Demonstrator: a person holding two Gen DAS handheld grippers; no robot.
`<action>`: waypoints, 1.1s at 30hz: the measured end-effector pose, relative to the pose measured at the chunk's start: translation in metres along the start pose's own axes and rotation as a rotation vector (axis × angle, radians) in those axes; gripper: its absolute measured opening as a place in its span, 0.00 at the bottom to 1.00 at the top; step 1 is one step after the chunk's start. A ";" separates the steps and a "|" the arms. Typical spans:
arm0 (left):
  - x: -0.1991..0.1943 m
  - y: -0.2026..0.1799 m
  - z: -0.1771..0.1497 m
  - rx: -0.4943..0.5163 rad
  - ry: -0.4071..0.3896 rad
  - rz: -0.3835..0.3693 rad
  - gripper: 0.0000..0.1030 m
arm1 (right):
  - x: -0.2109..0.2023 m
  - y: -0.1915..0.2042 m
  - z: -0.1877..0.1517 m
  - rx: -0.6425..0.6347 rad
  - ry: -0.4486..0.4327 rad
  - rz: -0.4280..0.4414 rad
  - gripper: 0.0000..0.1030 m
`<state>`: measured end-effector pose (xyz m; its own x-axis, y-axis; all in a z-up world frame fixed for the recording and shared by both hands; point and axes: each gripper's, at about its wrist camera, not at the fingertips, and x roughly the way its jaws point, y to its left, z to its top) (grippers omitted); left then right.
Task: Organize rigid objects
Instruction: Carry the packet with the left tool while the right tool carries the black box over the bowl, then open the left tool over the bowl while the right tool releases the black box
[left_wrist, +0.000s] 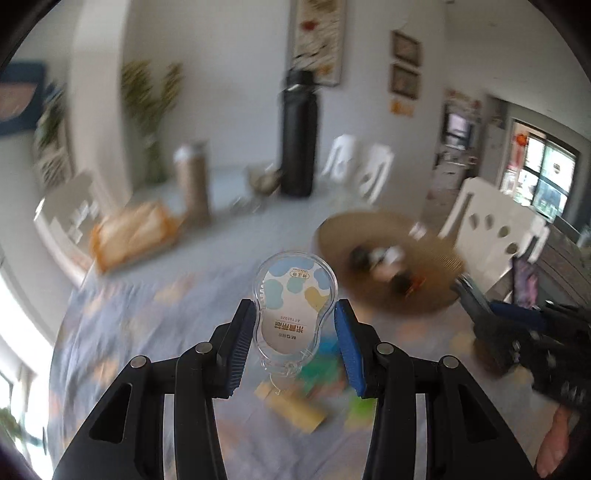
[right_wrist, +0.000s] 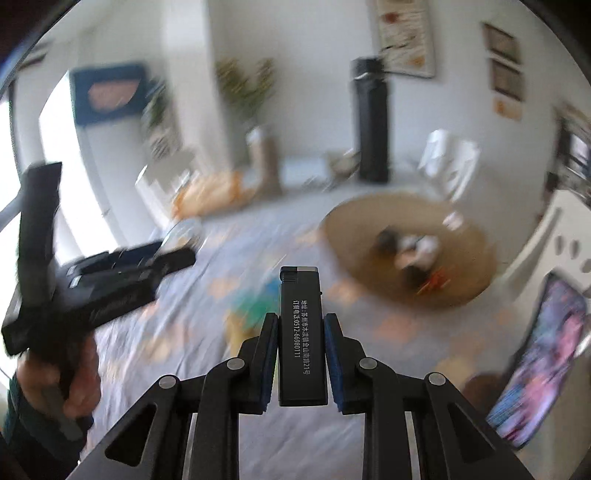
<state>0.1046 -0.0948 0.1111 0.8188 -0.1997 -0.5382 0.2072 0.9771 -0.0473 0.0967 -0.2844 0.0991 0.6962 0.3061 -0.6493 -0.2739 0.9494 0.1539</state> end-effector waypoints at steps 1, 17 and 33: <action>0.005 -0.009 0.012 0.011 -0.008 -0.025 0.40 | -0.002 -0.009 0.010 0.036 -0.012 0.001 0.23; 0.148 -0.073 0.035 -0.018 0.254 -0.257 0.41 | 0.088 -0.098 0.039 0.231 0.187 -0.285 0.23; 0.004 0.003 -0.020 -0.120 0.055 -0.080 0.76 | 0.005 -0.003 0.005 0.021 0.027 -0.140 0.75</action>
<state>0.0976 -0.0911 0.0921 0.7710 -0.2761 -0.5739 0.2022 0.9606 -0.1905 0.1041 -0.2853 0.0992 0.7081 0.1692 -0.6855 -0.1615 0.9839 0.0761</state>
